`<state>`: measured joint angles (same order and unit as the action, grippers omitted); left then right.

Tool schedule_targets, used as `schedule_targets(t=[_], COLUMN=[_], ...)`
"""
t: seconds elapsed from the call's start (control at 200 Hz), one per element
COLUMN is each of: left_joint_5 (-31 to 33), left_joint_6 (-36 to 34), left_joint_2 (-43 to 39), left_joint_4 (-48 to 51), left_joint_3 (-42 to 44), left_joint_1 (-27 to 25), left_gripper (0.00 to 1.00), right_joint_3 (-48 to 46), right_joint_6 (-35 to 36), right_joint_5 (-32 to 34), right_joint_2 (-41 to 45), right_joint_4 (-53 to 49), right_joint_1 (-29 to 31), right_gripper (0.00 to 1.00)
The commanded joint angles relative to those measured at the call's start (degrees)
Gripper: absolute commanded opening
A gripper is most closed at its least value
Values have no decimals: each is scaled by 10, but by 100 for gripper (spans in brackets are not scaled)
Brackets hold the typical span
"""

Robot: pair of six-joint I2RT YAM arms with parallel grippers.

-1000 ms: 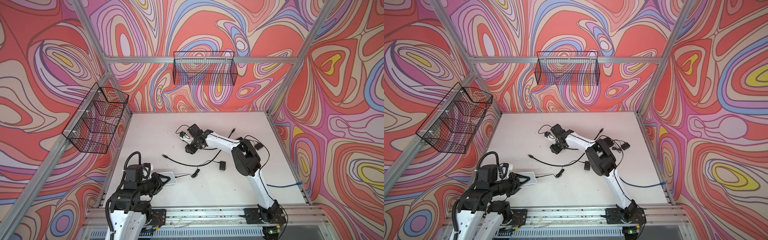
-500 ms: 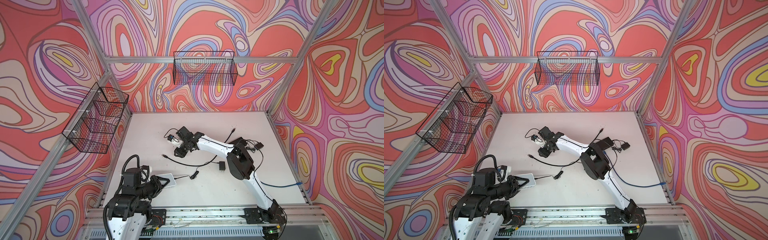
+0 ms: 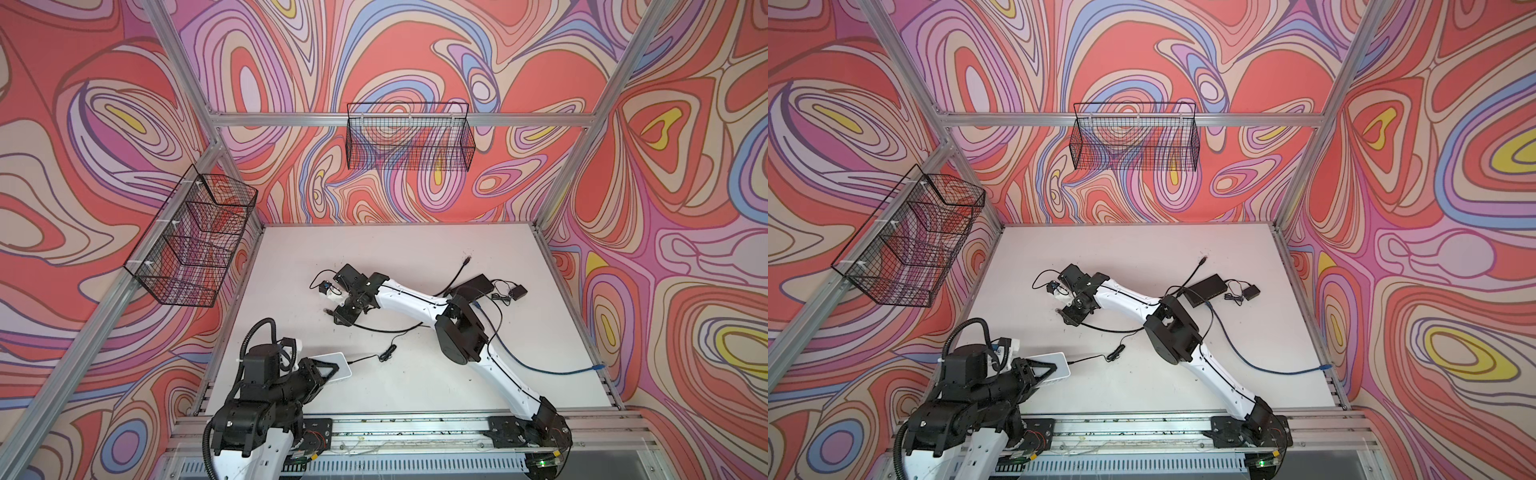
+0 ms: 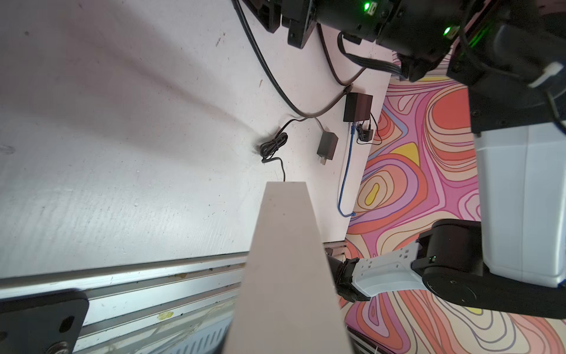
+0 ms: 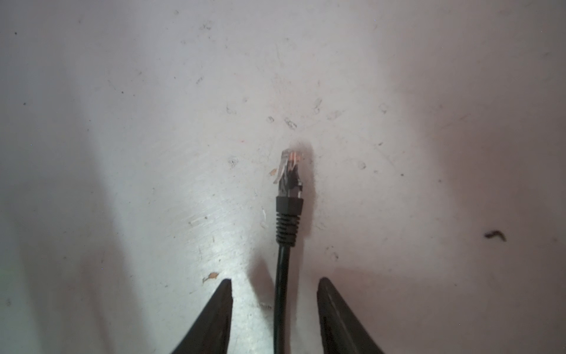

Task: Insert the plug into the switch port
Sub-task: 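Lower the open right gripper around one ethernet cable behind its plug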

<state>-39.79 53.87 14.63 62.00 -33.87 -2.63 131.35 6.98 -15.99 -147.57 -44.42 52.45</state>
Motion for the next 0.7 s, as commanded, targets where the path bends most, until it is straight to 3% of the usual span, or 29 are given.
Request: schedule_targets(t=[0.0,0.33,0.506,0.696], left_joint_5=[-5,2,9,10], left_joint_6=[7,8,0,-5], left_joint_2=[-7,-29,-36,-35], left_joint_4=[13,41,50,55], left_joint_3=[-24,-42,-39,-47], left_joint_1=[3,3,3,3], left_gripper=[13,13,13,14], right_joint_3=[41,131,152,151], right_joint_6=[-2,2,7,10], right_joint_5=[5,6,17,29], right_joint_2=[-31,-84,-97,-88], right_joint_4=[-44,-98,-116,-121], right_joint_1=[-1,-1,0,1], right_gripper=[46,45,37,37])
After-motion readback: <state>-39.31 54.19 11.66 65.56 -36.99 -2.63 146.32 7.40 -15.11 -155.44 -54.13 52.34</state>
